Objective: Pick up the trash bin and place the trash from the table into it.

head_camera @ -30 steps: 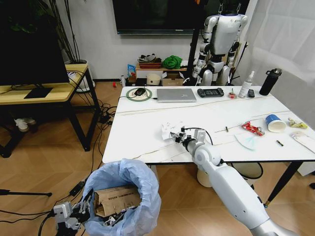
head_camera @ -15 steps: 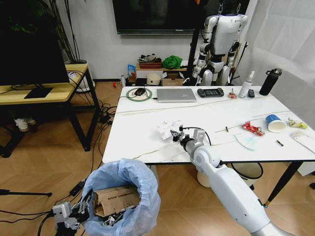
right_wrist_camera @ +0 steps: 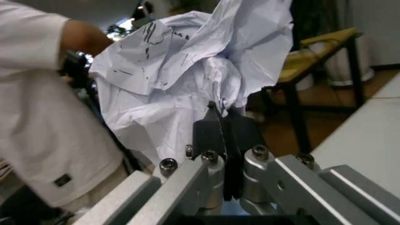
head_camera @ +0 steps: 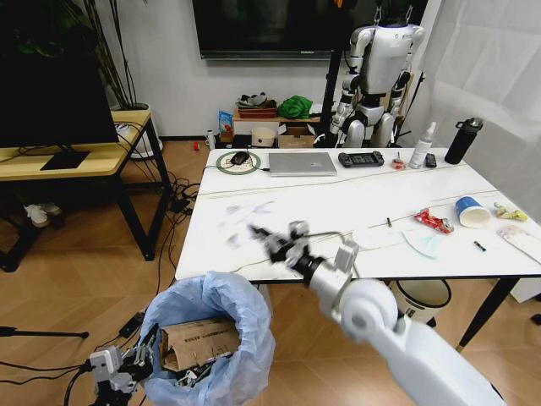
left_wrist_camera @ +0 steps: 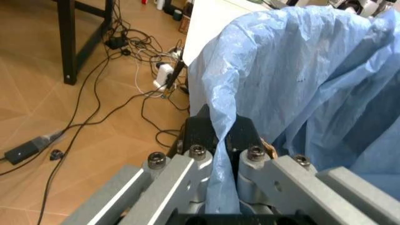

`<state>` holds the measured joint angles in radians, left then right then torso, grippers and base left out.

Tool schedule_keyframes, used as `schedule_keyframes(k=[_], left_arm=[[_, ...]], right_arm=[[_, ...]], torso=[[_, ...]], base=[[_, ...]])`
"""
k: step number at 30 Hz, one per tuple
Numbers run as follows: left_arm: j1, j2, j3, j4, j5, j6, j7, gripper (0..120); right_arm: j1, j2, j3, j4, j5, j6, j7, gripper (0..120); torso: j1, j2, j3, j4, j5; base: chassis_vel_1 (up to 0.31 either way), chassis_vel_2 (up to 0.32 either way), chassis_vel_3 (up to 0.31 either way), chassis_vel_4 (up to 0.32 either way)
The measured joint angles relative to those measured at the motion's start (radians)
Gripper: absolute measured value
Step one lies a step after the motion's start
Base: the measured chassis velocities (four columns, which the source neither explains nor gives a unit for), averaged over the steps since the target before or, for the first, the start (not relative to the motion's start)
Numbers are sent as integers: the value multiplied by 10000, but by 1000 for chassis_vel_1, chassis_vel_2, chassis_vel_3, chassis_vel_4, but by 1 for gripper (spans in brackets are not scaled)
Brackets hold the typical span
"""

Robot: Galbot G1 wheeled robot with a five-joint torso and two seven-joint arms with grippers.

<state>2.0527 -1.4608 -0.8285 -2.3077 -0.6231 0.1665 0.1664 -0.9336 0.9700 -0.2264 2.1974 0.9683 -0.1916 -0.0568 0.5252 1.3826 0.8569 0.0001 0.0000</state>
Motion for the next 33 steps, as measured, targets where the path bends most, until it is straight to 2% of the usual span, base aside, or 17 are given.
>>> schedule_keyframes(k=[7,11,13,19,21,22,25,27,30,31,33], left_arm=[[-35,-54,39,-51,37,40,-50,0],[-27,-79,47,-157,35,68,-198,0],[-20,-70,47,-177,23,77,-234,0],[-62,45,178,-249,10,175,-398,0],[-69,59,187,-246,10,180,-407,0],[-79,104,236,-211,17,190,-424,0],[-83,144,293,-175,24,198,-432,0],[-126,227,385,-93,27,203,-451,0],[-201,366,546,35,27,203,-460,0],[-201,366,546,35,27,203,-460,0],[-272,480,659,133,19,203,-462,0]], right_arm=[[-149,-503,-1208,435,-837,265,-667,0],[-552,-867,-1517,-267,-2971,611,-1078,0],[-635,-921,-1485,-320,-3114,611,-1100,3],[-948,-1097,-973,-434,-3453,650,-1137,30],[-972,-1105,-921,-430,-3458,656,-1138,31],[-1063,-1138,-750,-397,-3463,698,-1159,39],[-1181,-1192,-520,-354,-3476,815,-1184,46],[-1407,-1200,203,-295,-3452,894,-1117,56],[-1595,-950,1921,-285,-3071,276,-295,69],[-1595,-950,1921,-285,-3071,276,-295,69],[-1708,-809,3064,-396,-2986,-208,165,78]], torso=[[0,0,0,-1,-1],[1,0,1,0,1],[1,0,1,-2,2],[1,0,1,-1,1],[1,0,1,-1,1],[2,0,1,-1,2],[2,0,2,-1,2],[1,0,2,-1,3],[2,0,2,1,3],[2,0,2,1,3],[2,0,2,1,2]], base=[[0,0,0,0],[0,0,0,0],[0,0,0,0],[0,0,0,0],[0,0,0,0],[0,0,0,0],[0,0,0,0],[0,0,0,0],[0,0,0,0],[0,0,0,0],[0,0,0,0]])
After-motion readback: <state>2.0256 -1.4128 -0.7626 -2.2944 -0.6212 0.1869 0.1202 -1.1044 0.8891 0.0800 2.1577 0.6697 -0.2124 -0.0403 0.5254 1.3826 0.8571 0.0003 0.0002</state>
